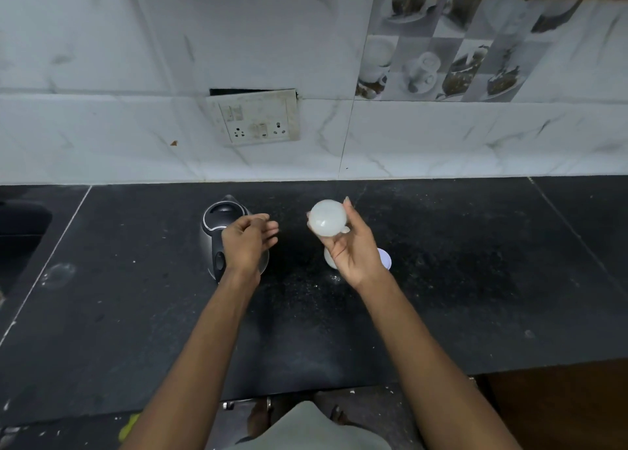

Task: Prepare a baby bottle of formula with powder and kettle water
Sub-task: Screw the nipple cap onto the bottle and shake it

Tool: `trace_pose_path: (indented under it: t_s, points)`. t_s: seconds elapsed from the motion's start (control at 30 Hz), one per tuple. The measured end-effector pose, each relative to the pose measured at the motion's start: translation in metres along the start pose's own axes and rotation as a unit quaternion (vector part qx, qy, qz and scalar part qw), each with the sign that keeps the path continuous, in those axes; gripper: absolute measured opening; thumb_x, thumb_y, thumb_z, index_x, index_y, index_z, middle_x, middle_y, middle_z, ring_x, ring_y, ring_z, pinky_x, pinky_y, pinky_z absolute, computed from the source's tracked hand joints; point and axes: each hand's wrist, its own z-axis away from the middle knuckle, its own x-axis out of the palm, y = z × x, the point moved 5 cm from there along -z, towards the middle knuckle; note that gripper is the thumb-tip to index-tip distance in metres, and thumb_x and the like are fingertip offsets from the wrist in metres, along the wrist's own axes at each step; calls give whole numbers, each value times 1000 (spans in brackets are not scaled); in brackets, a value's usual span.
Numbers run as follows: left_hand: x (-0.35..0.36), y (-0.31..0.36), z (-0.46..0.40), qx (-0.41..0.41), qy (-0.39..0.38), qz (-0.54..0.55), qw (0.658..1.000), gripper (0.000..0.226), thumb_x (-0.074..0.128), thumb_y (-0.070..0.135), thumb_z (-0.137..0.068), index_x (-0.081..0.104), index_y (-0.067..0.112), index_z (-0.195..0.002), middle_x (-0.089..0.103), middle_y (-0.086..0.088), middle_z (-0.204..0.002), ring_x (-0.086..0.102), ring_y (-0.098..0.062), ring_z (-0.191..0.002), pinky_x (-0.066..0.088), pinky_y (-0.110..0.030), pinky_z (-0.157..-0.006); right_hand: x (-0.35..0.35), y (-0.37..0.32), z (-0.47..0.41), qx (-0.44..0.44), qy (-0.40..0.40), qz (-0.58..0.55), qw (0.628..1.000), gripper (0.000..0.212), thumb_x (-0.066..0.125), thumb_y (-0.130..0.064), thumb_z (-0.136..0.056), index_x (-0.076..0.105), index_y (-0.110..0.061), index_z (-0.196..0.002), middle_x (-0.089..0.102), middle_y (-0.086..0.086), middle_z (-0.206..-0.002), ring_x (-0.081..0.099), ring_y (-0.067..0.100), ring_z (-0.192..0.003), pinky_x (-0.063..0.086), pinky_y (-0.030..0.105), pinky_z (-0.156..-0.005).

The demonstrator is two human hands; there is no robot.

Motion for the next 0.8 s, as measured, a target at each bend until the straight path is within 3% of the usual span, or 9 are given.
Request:
trace_pose_path:
  t_s: [0.13,0.4,0.47,0.57,0.67,0.8]
  points:
    - [3,0,0,6,-12,-5,1000,17,56,5,-104,73,5,-100,76,-16,-93,75,-25,-88,64,-37,-83,-7,10,1,58,52,-118,990,57,70,-21,-99,50,9,-142,60,33,-136,69,48,-111,65,51,-78]
    - [-2,-1,2,-3,-7,-3,1000,17,56,4,-104,73,3,-102,76,-14,-89,75,-24,-87,63,-37,-81,-22,12,-1,82,69,-90,990,62,68,-31,-99,50,7,-144,63,25,-127,78,38,-88,66,37,-60]
    - [-2,-1,3,-5,-6,-2,1000,17,56,3,-103,73,2,-102,76,-13,-88,75,-25,-87,63,-37,-81,-18,-1,-1,47,61,-85,993,58,71,-29,-97,53,6,-140,68,24,-124,78,39,-89,66,40,-62]
    - [-4,1,2,-2,-2,0,1000,16,57,3,-103,73,2,-101,76,-14,-90,75,-26,-89,63,-37,-82,-14,-16,-3,36,39,-192,980,68,75,-26,-90,49,8,-143,62,28,-134,74,44,-100,66,45,-64]
    - [-1,0,3,-3,-6,-4,1000,16,57,2,-103,73,1,-103,76,-15,-91,75,-27,-90,63,-37,-83,-15,-20,-3,54,19,-230,971,56,65,-37,-101,54,8,-133,57,32,-126,70,43,-100,66,41,-61]
    - [7,1,6,2,-17,-5,1000,17,56,1,-103,72,3,-101,75,-15,-90,74,-25,-87,63,-35,-80,-15,-14,1,82,-20,-269,960,41,59,-24,-93,46,0,-124,52,27,-105,70,42,-67,64,38,-52]
